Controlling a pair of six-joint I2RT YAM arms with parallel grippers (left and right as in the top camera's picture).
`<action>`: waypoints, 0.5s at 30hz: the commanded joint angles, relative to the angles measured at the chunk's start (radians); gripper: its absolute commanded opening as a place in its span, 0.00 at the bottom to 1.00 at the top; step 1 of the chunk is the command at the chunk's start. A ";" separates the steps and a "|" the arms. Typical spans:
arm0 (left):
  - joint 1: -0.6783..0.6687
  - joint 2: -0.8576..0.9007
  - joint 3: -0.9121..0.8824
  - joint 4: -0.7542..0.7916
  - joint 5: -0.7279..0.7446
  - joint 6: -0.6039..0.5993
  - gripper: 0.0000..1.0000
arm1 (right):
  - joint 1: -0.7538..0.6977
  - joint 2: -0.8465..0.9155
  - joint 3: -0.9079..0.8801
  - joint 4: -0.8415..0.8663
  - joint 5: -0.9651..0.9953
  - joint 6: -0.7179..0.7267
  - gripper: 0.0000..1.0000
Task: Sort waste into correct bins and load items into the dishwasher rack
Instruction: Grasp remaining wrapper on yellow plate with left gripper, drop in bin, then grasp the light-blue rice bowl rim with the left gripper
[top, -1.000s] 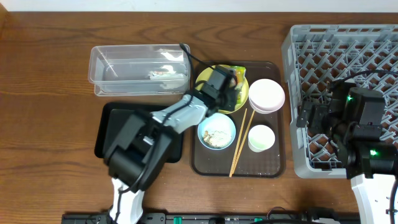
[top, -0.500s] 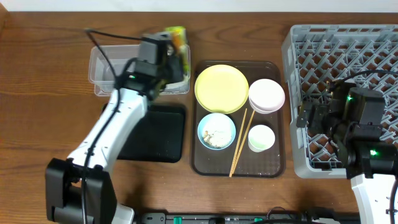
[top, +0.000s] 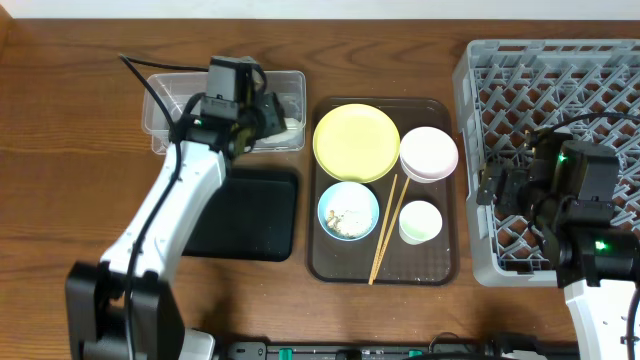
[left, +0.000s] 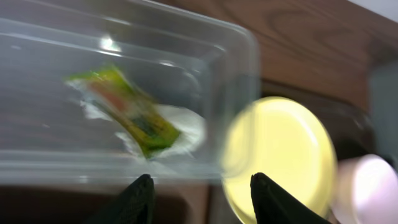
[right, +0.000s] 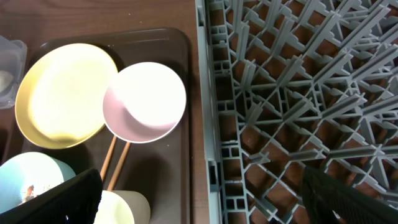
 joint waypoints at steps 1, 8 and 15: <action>-0.086 -0.063 0.003 -0.045 0.044 0.040 0.53 | 0.010 0.001 0.019 -0.002 -0.004 -0.009 0.99; -0.312 -0.022 0.000 -0.186 0.040 0.067 0.53 | 0.010 0.001 0.019 -0.002 -0.004 -0.009 0.99; -0.487 0.077 -0.035 -0.187 0.040 0.066 0.53 | 0.010 0.001 0.019 -0.002 -0.004 -0.009 0.99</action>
